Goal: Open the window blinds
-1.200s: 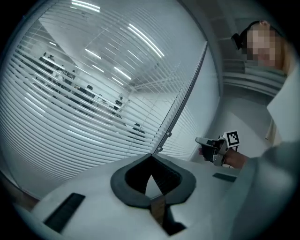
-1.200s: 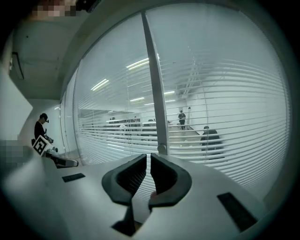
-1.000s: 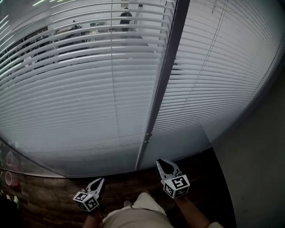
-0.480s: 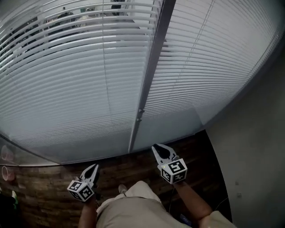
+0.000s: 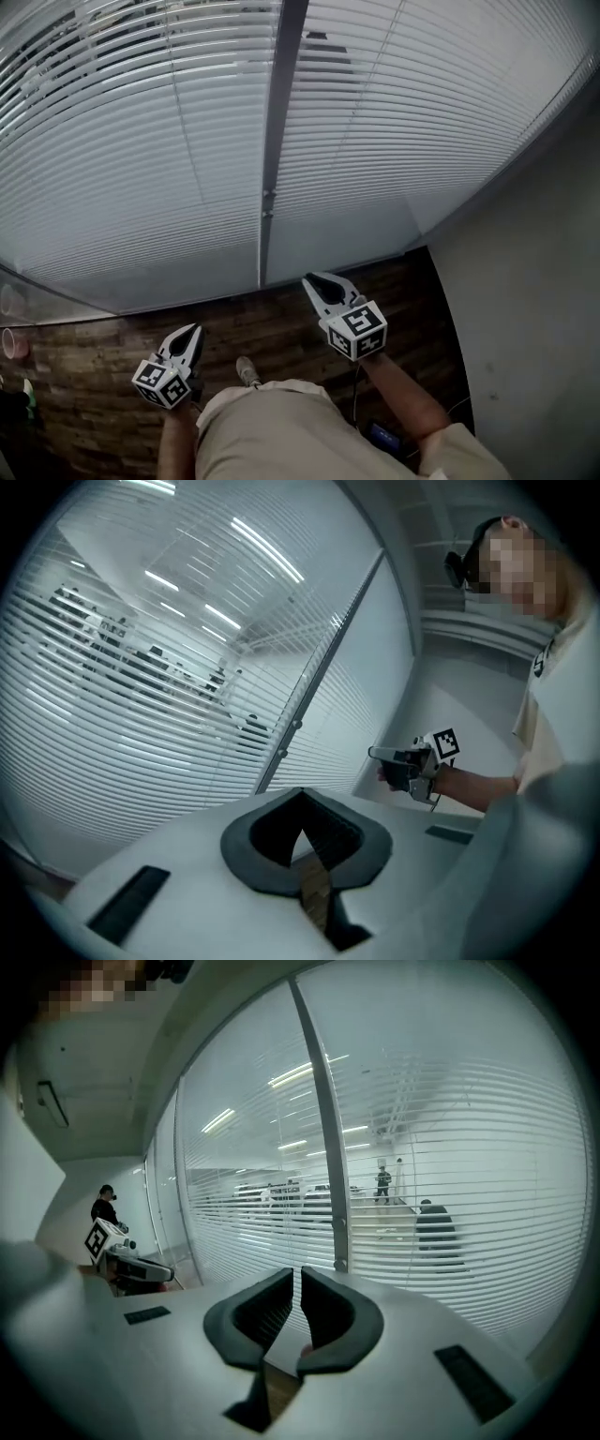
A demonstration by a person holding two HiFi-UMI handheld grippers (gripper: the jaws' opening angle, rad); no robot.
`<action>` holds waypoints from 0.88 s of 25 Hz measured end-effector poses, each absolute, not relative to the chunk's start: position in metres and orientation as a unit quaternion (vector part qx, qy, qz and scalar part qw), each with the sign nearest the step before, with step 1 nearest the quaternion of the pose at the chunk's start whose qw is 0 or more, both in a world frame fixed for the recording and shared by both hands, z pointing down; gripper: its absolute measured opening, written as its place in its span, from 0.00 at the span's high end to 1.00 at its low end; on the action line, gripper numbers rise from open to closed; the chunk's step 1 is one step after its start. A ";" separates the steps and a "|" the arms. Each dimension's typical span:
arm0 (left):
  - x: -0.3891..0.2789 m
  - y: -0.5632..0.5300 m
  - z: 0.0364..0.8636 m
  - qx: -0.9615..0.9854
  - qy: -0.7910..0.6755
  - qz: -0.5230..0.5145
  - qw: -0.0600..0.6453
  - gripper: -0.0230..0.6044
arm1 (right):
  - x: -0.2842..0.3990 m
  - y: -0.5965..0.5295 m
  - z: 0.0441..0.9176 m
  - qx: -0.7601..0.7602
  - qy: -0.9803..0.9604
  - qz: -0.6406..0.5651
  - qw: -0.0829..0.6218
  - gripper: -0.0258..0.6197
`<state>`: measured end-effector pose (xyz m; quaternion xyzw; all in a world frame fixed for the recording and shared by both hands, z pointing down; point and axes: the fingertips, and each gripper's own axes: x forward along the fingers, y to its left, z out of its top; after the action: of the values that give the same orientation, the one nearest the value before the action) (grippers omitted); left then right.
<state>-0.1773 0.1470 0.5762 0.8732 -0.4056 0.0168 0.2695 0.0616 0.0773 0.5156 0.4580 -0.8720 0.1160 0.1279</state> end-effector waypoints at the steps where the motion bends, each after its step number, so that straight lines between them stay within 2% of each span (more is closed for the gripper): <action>1: -0.170 0.150 0.572 0.872 -0.407 0.017 0.270 0.95 | 0.066 0.079 0.511 0.454 -0.873 0.115 0.137 0.91; 22: -0.065 0.260 0.575 0.840 -0.476 0.045 0.257 0.95 | 0.146 0.189 0.522 0.376 -0.894 0.119 0.213 0.91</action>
<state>-0.0653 0.2596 0.5749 0.8401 -0.4755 0.0448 0.2571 0.1461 0.1893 0.5221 0.3759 -0.8940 0.1187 0.2129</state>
